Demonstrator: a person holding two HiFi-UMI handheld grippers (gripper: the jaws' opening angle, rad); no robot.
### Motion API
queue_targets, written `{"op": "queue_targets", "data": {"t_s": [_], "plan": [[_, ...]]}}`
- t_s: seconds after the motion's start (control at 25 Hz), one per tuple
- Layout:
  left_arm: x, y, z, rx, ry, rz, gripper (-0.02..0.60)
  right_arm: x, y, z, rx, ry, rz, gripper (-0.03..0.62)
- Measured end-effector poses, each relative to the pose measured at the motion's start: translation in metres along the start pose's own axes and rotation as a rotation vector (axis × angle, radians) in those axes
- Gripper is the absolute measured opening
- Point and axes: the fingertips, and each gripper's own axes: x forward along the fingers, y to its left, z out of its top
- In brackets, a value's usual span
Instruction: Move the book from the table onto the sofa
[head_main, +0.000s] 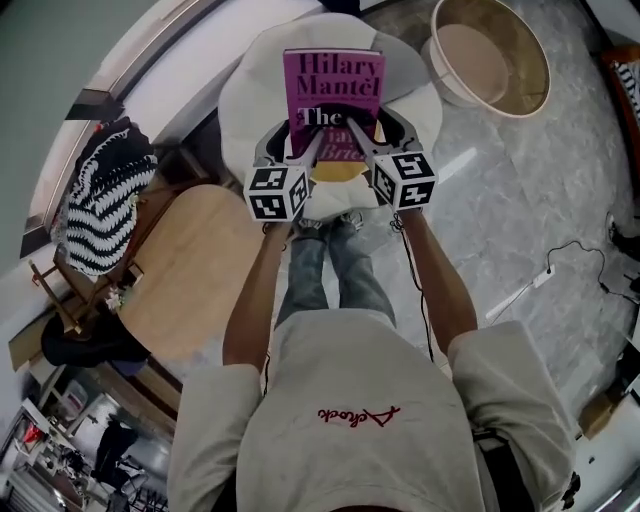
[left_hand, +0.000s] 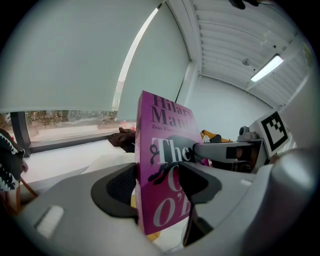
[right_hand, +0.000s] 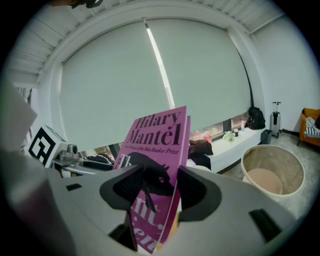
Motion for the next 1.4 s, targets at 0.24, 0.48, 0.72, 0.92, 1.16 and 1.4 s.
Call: {"op": "queue_targets", "data": {"t_s": [0.24,0.48,0.72,0.92,1.16,1.4], "plan": [[0.014,0.019,-0.051,-0.055,0.073,-0.010,0.273,0.021,0.000,-0.051,0.048,0.066,-0.019,0.221],[0.030,0.032,-0.120,-0.103,0.157,-0.026,0.273,0.034,-0.003,-0.122,0.102,0.144,-0.042,0.220],[0.048,0.035,-0.188,-0.132,0.239,-0.053,0.273,0.040,-0.012,-0.194,0.165,0.215,-0.073,0.219],[0.064,0.040,-0.234,-0.156,0.288,-0.071,0.273,0.047,-0.021,-0.242,0.195,0.259,-0.089,0.219],[0.079,0.047,-0.280,-0.187,0.327,-0.073,0.273,0.057,-0.028,-0.291,0.219,0.302,-0.089,0.219],[0.093,0.057,-0.324,-0.208,0.363,-0.074,0.272,0.070,-0.033,-0.337,0.236,0.338,-0.081,0.219]]}}
